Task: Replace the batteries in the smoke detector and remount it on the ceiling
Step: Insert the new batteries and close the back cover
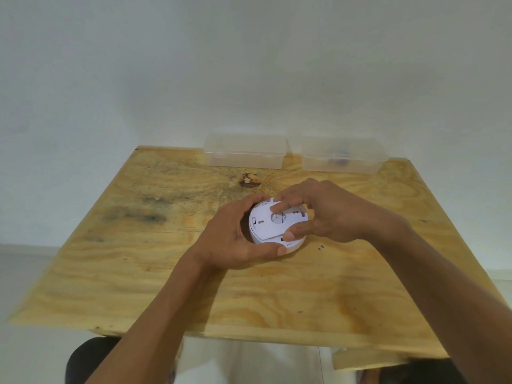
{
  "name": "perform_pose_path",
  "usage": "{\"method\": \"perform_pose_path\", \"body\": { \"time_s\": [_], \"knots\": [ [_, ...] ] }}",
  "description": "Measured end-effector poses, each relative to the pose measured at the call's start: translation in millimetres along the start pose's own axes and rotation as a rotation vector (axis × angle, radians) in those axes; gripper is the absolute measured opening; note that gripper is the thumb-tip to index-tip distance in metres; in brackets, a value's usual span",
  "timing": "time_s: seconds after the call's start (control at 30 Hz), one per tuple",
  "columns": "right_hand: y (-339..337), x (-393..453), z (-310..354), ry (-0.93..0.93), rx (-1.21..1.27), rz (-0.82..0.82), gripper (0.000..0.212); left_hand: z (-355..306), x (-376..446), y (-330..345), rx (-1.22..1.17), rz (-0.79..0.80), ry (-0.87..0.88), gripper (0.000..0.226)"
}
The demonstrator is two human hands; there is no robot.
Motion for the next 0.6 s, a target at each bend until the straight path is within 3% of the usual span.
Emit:
{"method": "perform_pose_path", "body": {
  "time_s": [0.23,0.43,0.6],
  "knots": [
    [4,3,-7,-0.021,0.012,0.013,0.049,-12,0,1,-0.003,-0.004,0.048,0.07],
    [12,1,-5,-0.013,-0.06,-0.037,0.054,-10,-1,0,0.001,-0.006,0.048,0.074],
    [16,-2,-8,0.015,0.024,-0.147,0.053,-6,-1,0,0.003,-0.002,0.033,0.079]
  ]
}}
Point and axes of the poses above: each hand's wrist, its own x-axis towards the middle knuckle, its own y-axis out of the palm, z = x × y, the point moved 1 cm from there along x, towards the middle knuckle, and after that the axes turned 7 degrees about -x, right-handed, at the moved point
